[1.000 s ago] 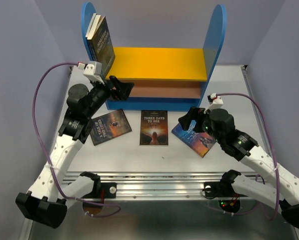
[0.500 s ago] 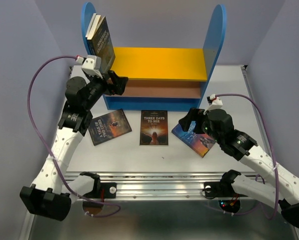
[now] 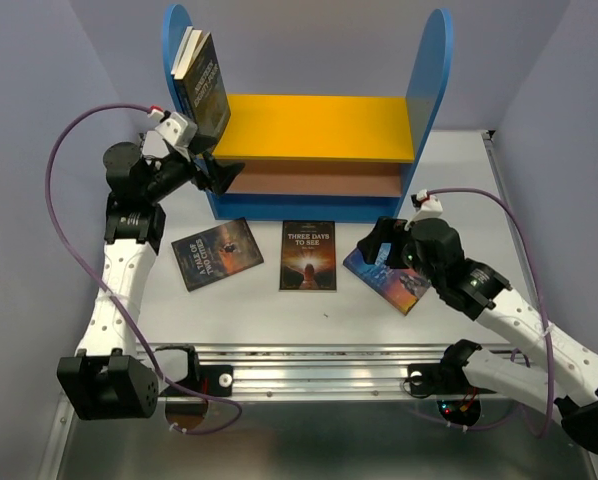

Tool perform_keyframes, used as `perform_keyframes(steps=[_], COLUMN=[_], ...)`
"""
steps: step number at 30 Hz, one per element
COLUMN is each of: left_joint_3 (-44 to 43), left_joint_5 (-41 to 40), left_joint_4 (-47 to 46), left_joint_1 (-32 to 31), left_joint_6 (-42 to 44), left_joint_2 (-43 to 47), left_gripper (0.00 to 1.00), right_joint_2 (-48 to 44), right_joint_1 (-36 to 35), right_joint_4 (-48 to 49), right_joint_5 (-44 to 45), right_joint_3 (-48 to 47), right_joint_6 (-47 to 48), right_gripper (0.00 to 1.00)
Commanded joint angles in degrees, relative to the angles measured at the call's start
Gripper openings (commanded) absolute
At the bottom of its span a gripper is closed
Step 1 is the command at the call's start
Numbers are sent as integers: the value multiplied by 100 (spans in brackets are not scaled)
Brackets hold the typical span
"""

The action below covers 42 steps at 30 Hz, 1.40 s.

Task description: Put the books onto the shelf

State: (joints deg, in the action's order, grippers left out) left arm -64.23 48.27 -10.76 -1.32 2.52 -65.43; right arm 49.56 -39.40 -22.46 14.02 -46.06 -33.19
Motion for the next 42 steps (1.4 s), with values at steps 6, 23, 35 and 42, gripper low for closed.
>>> perform_keyframes(steps=[6,23,35,42], left_joint_3=[-441,-1232,-1672,-1628], left_joint_5=[921,473,50,130], left_joint_4=[-462,92,347,382], left_joint_1=[378,396,396,387], left_joint_6=[117,292,187,143], left_joint_2=[-418,-1059,-1420,-1359], left_gripper=[99,99,99,99], right_joint_2=[238,291,221,168], right_joint_1=[20,20,20,20], right_joint_4=[84,84,84,84], right_joint_5=[136,171,154,145], right_joint_3=[-333,-412,-439,-395], right_joint_6=[128,32,14,-3], right_gripper=[100,100,100,100])
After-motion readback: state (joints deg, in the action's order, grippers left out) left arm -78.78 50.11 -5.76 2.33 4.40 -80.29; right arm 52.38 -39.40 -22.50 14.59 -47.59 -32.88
